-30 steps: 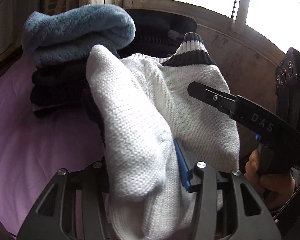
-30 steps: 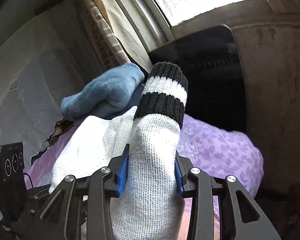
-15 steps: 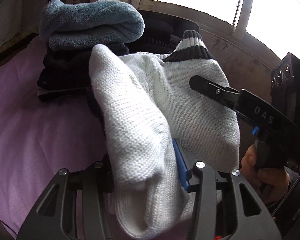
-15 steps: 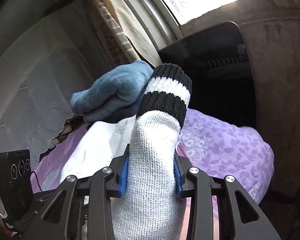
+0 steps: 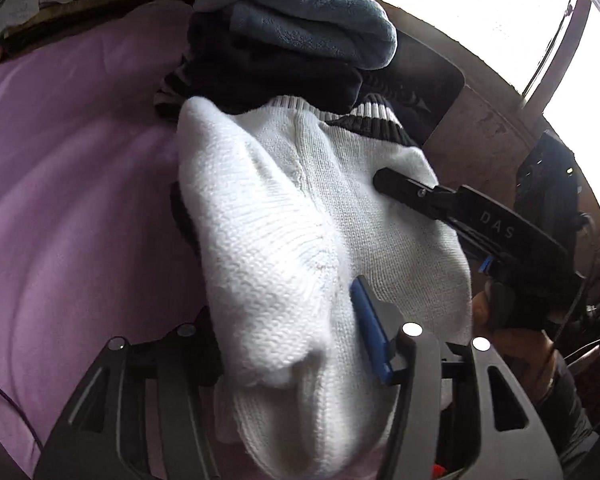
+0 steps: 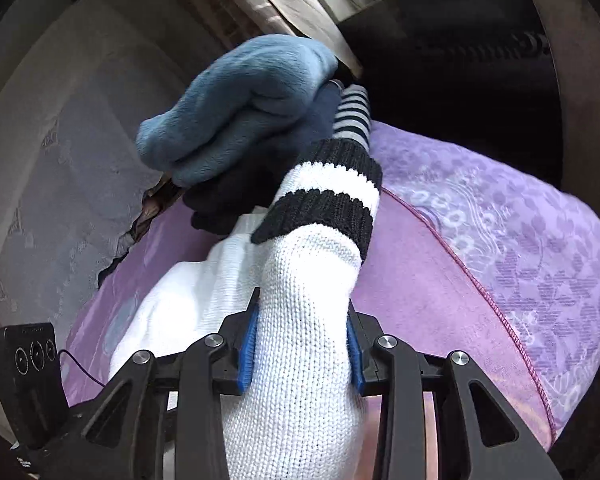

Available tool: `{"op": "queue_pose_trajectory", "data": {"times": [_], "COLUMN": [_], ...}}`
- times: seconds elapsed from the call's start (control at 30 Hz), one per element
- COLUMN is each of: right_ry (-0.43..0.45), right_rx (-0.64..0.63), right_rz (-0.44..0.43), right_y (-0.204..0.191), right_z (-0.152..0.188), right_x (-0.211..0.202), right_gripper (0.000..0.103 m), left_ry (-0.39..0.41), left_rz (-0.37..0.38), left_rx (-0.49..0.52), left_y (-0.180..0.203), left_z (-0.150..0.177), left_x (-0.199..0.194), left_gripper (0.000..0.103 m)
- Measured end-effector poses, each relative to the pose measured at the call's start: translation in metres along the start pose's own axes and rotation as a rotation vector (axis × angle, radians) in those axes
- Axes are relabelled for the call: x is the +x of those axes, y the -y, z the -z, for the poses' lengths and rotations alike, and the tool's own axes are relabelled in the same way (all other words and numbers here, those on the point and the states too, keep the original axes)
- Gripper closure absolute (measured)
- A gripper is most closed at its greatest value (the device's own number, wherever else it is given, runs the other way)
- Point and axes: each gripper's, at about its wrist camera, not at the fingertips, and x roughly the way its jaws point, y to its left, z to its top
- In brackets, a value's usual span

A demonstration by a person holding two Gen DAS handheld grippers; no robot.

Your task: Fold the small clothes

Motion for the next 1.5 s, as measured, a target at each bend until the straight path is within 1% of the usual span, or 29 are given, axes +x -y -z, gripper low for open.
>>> {"op": "queue_pose_trajectory", "data": {"times": [0.03, 0.07, 0.1, 0.17, 0.2, 0.27, 0.33, 0.4, 0.43, 0.5, 0.57, 0.6, 0.7, 0.73, 0.8, 0.87, 0.93, 1.0, 1.1, 1.23, 1.27, 1.33, 1.4, 1.5], "right_ry": [-0.014, -0.021, -0.024, -0.027, -0.026, -0.014, -0.019, 0.004, 0.017, 0.024, 0.029, 0.027, 0.000, 0.001, 0.009, 0.016, 0.037, 0.059, 0.083, 0.099, 0.101, 0.110, 0.117, 0.101], "right_rx": [0.001, -0.018, -0.042, -0.090, -0.117, -0.156, -0.150, -0.144, -0.151, -0.178, -0.199, -0.206, -0.251, -0.262, -0.279, -0.288, -0.287, -0.275, -0.274, -0.343, -0.360, -0.392, -0.418, -0.403], "right_rz": [-0.009, 0.000, 0.013, 0.044, 0.064, 0.137, 0.165, 0.199, 0.216, 0.248, 0.281, 0.297, 0.366, 0.379, 0.397, 0.416, 0.433, 0.412, 0.386, 0.369, 0.362, 0.354, 0.359, 0.357], "right_y": [0.005, 0.005, 0.003, -0.003, -0.005, -0.006, -0.006, -0.012, -0.016, -0.031, -0.050, -0.057, -0.086, -0.094, -0.110, -0.125, -0.135, -0.142, -0.151, -0.167, -0.170, -0.173, -0.173, -0.164], "right_z": [-0.002, -0.004, -0.004, -0.004, -0.002, -0.003, -0.009, -0.013, -0.015, -0.019, -0.017, -0.012, 0.010, 0.018, 0.035, 0.049, 0.061, 0.073, 0.083, 0.085, 0.085, 0.088, 0.091, 0.089], "right_x": [0.002, 0.003, 0.003, 0.006, 0.007, 0.003, -0.006, -0.024, -0.035, -0.056, -0.077, -0.086, -0.111, -0.119, -0.136, -0.148, -0.158, -0.168, -0.172, -0.168, -0.168, -0.170, -0.171, -0.169], "right_gripper": [0.065, 0.063, 0.061, 0.055, 0.045, 0.032, 0.031, 0.030, 0.029, 0.018, 0.011, 0.010, 0.008, 0.008, 0.005, 0.005, 0.004, 0.004, 0.004, 0.004, 0.004, 0.004, 0.004, 0.004], "left_ry": [-0.005, -0.006, -0.003, -0.001, -0.008, -0.023, -0.011, 0.023, 0.041, 0.066, 0.079, 0.085, 0.086, 0.082, 0.082, 0.085, 0.109, 0.151, 0.208, 0.279, 0.289, 0.297, 0.290, 0.267], "left_rz": [-0.003, -0.019, -0.049, -0.097, -0.092, -0.069, -0.080, -0.131, -0.168, -0.237, -0.271, -0.279, -0.295, -0.297, -0.302, -0.330, -0.373, -0.428, -0.447, -0.495, -0.495, -0.479, -0.459, -0.454], "left_rx": [0.008, 0.014, 0.014, 0.005, -0.006, -0.032, -0.034, -0.021, -0.014, 0.009, 0.025, 0.030, 0.052, 0.063, 0.089, 0.115, 0.143, 0.169, 0.183, 0.173, 0.165, 0.138, 0.106, 0.096], "left_y": [0.001, 0.003, 0.004, 0.001, -0.004, -0.011, -0.014, -0.014, -0.014, -0.007, -0.004, -0.002, 0.007, 0.016, 0.021, 0.025, 0.028, 0.032, 0.037, 0.038, 0.037, 0.034, 0.029, 0.026], "left_z": [-0.001, -0.003, -0.002, 0.000, 0.001, 0.000, -0.002, -0.005, -0.007, -0.012, -0.011, -0.010, -0.006, -0.007, 0.000, 0.010, 0.020, 0.026, 0.032, 0.037, 0.038, 0.037, 0.038, 0.038], "left_x": [0.001, 0.003, 0.005, 0.007, 0.005, -0.002, -0.014, -0.029, -0.035, -0.044, -0.052, -0.055, -0.059, -0.057, -0.061, -0.067, -0.078, -0.091, -0.113, -0.134, -0.137, -0.142, -0.142, -0.134], "left_gripper": [0.045, 0.039, 0.027, 0.015, 0.013, 0.013, 0.013, 0.011, 0.010, 0.008, 0.006, 0.005, 0.005, 0.005, 0.005, 0.005, 0.005, 0.005, 0.005, 0.005, 0.005, 0.005, 0.005, 0.005]}}
